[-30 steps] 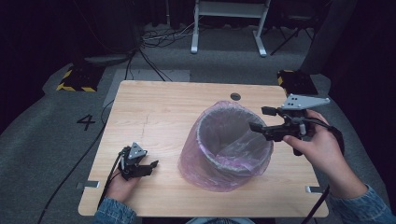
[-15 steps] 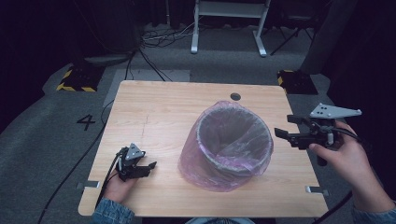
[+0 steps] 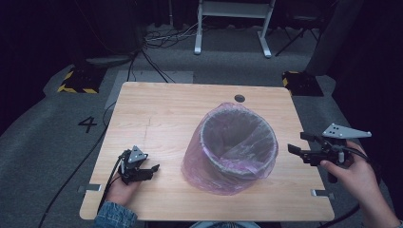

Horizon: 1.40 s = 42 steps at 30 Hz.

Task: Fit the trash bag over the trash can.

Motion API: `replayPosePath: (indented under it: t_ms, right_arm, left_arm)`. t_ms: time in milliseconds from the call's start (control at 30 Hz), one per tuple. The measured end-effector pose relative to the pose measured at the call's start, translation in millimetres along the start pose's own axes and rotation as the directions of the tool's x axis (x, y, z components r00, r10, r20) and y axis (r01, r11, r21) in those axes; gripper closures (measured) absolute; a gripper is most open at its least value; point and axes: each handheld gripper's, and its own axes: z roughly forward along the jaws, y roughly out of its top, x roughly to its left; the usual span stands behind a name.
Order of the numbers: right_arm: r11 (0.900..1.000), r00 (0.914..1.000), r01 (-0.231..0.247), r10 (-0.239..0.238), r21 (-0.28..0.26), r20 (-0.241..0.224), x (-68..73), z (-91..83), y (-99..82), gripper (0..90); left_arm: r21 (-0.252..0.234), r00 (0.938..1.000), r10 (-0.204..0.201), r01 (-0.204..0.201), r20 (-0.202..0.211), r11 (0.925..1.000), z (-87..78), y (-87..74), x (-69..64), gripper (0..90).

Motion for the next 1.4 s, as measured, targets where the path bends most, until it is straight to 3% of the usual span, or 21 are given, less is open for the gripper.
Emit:
replayPosePath:
  t_ms: [567,767,1000,1200,1300,1400]
  right_arm:
    - [0.9969,0.9958,-0.062,0.059,0.049,0.07,-16.4,24.9,-77.6,24.6]
    - [0.9963,0.994,-0.06,0.054,0.061,0.095,-17.9,32.5,-97.4,24.3]
    - [0.9908,0.9935,-0.085,0.076,0.105,0.085,-17.8,47.1,-124.4,24.2]
    - [0.9886,0.9929,-0.068,0.054,0.135,0.106,-17.2,59.6,-136.5,23.7]
    - [0.9851,0.9913,-0.051,0.03,0.164,0.128,-18.1,63.6,-135.9,23.6]
    - [0.9842,0.9886,-0.061,0.036,0.166,0.146,-19.1,66.1,-134.5,21.0]
  left_arm:
    - [0.003,0.9999,-0.009,0.009,-0.008,1.0,-0.3,-0.3,-0.8,33.2]
    - [0.003,0.9999,-0.009,0.009,-0.009,1.0,-0.3,-0.3,-0.9,33.2]
    - [0.001,0.9999,-0.012,0.012,-0.008,0.9999,0.3,0.1,-0.6,32.5]
    - [0.003,0.9999,-0.01,0.01,-0.007,0.9999,0.6,0.5,-0.3,31.9]
    - [0.004,0.9999,-0.01,0.01,-0.008,0.9999,0.6,0.5,-0.3,31.9]
    - [0.004,0.9999,-0.01,0.01,-0.008,0.9999,0.6,0.5,-0.3,31.9]
